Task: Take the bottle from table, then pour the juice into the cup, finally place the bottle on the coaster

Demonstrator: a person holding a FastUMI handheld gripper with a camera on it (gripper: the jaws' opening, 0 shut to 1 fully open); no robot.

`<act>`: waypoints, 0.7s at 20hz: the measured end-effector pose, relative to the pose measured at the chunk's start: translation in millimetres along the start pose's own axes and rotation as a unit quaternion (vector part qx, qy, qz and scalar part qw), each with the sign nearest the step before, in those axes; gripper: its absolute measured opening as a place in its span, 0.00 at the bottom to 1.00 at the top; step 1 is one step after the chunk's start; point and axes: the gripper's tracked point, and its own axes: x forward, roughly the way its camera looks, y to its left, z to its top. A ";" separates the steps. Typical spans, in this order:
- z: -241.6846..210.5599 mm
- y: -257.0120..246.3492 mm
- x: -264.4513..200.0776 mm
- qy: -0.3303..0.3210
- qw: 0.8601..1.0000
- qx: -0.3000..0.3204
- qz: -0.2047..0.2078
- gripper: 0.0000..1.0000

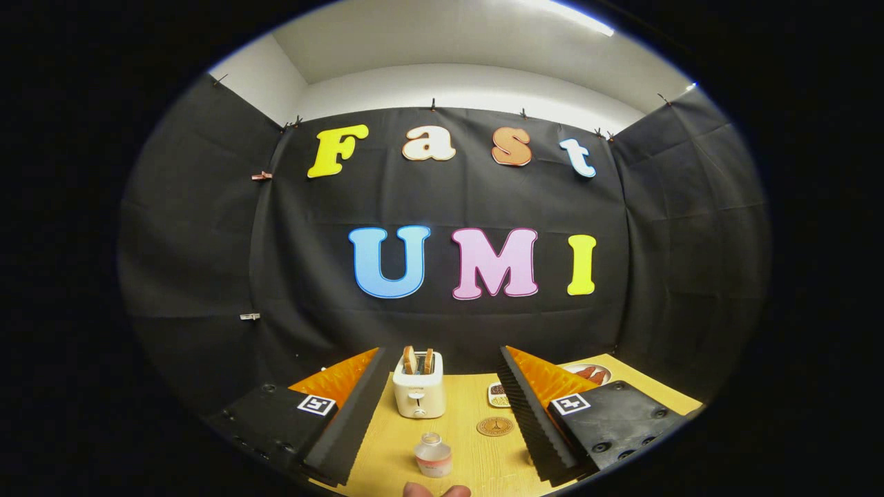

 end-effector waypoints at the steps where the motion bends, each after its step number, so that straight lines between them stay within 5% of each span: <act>1: -2.7 0.0 -0.1 0.001 1.000 0.000 0.000 0.97; 14: -31.2 2.6 -4.5 -0.007 1.000 0.002 -0.006 0.97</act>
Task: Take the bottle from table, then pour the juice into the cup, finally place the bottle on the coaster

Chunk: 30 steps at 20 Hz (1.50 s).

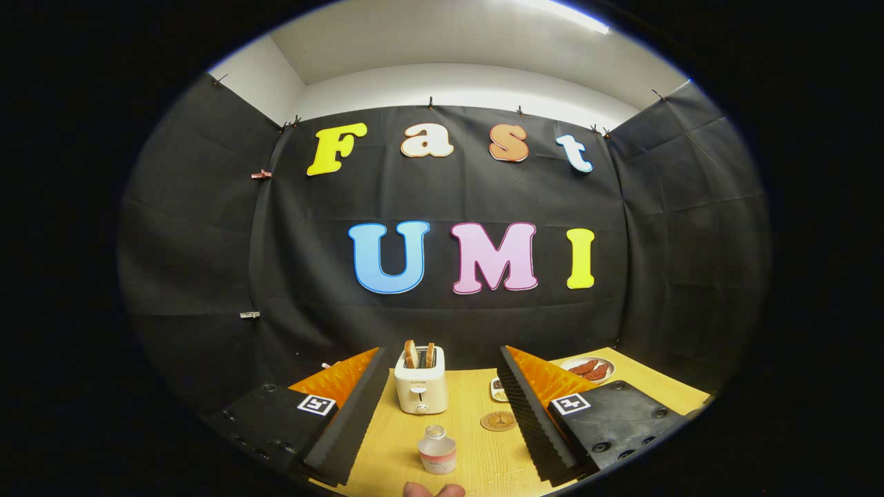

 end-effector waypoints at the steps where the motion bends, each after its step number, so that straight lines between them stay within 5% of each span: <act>1: -7.6 1.4 1.3 -0.003 1.000 0.001 0.002 0.97; 18: -250.1 15.3 32.7 0.081 0.997 -0.004 -0.004 0.97; 30: -283.4 4.1 59.3 0.084 0.996 -0.016 -0.021 0.97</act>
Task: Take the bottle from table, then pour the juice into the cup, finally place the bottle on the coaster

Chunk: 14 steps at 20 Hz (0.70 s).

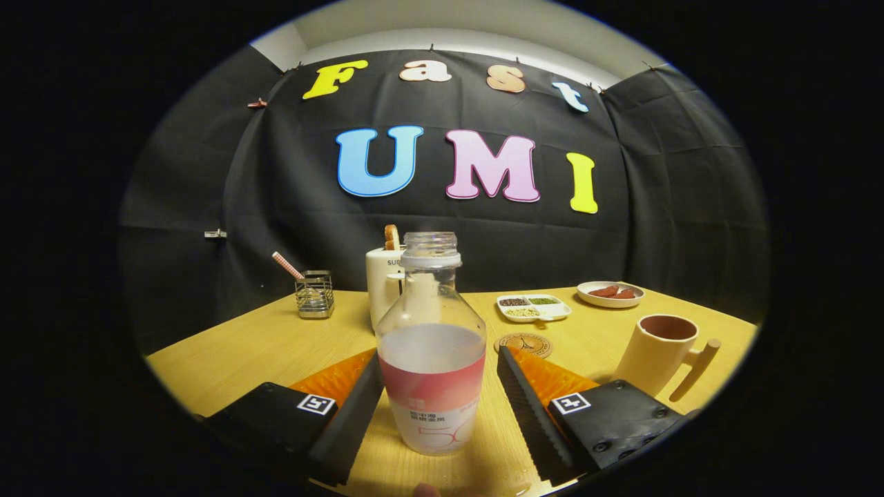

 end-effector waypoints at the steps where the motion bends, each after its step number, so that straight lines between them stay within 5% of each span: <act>1: -1.6 3.4 0.7 0.004 1.000 0.000 0.008 0.96; 3: -3.9 6.7 0.3 0.010 1.000 0.000 0.015 0.78; 14: 48.8 7.5 -11.3 0.035 0.997 0.071 0.026 0.74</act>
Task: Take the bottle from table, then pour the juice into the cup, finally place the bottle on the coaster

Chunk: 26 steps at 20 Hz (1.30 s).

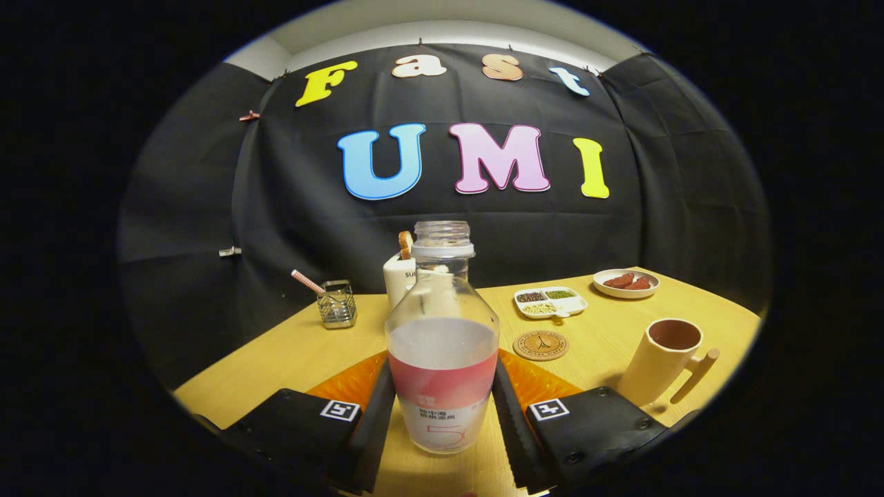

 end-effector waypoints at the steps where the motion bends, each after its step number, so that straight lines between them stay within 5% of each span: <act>1: 8.0 -1.3 -1.0 0.002 1.000 0.017 -0.001 0.74; 8: 39.9 -31.8 -18.1 0.022 0.989 0.147 -0.020 0.74; 17: 33.2 -85.9 -31.2 0.061 0.954 0.291 -0.037 0.73; 26: 18.7 -85.1 -19.5 0.112 0.889 0.443 0.005 0.74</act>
